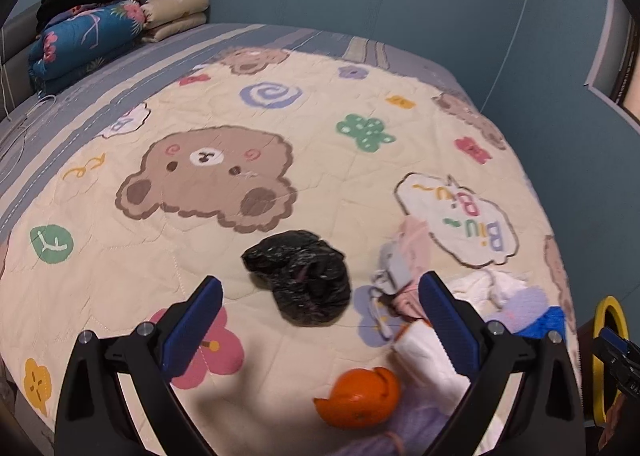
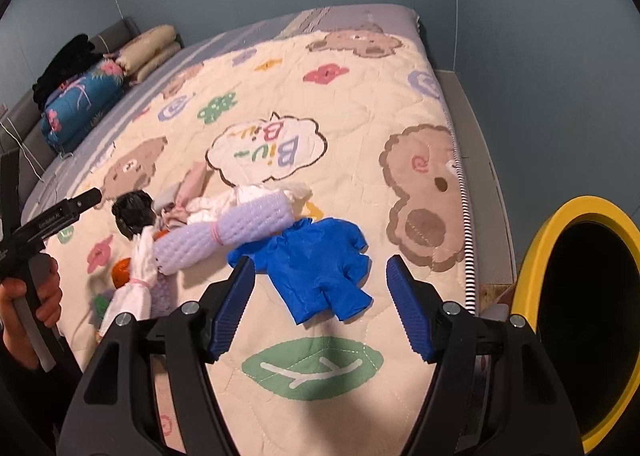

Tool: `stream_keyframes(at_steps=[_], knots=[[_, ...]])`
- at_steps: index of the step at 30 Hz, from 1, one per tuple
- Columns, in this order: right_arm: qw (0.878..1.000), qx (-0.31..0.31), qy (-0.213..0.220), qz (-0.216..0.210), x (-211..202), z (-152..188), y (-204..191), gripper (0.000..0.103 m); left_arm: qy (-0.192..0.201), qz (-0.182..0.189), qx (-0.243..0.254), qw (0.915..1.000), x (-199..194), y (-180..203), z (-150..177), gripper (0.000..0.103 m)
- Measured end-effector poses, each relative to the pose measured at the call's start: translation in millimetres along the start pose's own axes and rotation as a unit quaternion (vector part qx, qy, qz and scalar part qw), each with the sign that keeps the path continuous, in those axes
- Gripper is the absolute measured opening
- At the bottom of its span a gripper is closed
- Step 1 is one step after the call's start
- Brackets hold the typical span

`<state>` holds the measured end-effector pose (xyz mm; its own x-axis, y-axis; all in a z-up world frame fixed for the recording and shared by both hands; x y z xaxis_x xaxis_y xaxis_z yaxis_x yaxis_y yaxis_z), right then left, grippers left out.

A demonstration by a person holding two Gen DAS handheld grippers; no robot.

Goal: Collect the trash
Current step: 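Grasp the blue glove with the right tool while the left tool grasps another black bag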

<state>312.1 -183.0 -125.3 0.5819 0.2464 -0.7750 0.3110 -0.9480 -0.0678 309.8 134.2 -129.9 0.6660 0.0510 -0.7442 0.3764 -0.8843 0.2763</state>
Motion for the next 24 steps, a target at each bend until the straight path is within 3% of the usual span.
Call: stream_keyframes(at_steps=[11, 13, 24], knots=[[0.998, -0.035, -0.036, 0.026, 37, -4, -11, 0.072, -0.031, -0.048, -0.019, 0.9982, 44, -25, -4, 0.095], [0.998, -0.038, -0.043, 0.034, 42, -4, -11, 0.077, -0.037, -0.048, -0.029, 0.9977, 50, -30, -4, 0.095], [0.995, -0.052, -0.069, 0.053, 65, -1, -10, 0.078, -0.073, -0.035, -0.031, 0.9963, 75, -28, 4, 0.095]])
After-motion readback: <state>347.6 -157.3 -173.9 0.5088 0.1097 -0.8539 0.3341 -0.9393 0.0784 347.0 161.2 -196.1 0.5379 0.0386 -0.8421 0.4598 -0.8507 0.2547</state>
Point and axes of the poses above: each gripper's, at about its wrist camera, not at the fingertips, and x roughly the way its jaws point, y to its right, z to its underside, the point moved 2 cm from there along x, roughly the way its jaws point, and after that the axes turned 11 degrees about -x, right-handed, at the moved point
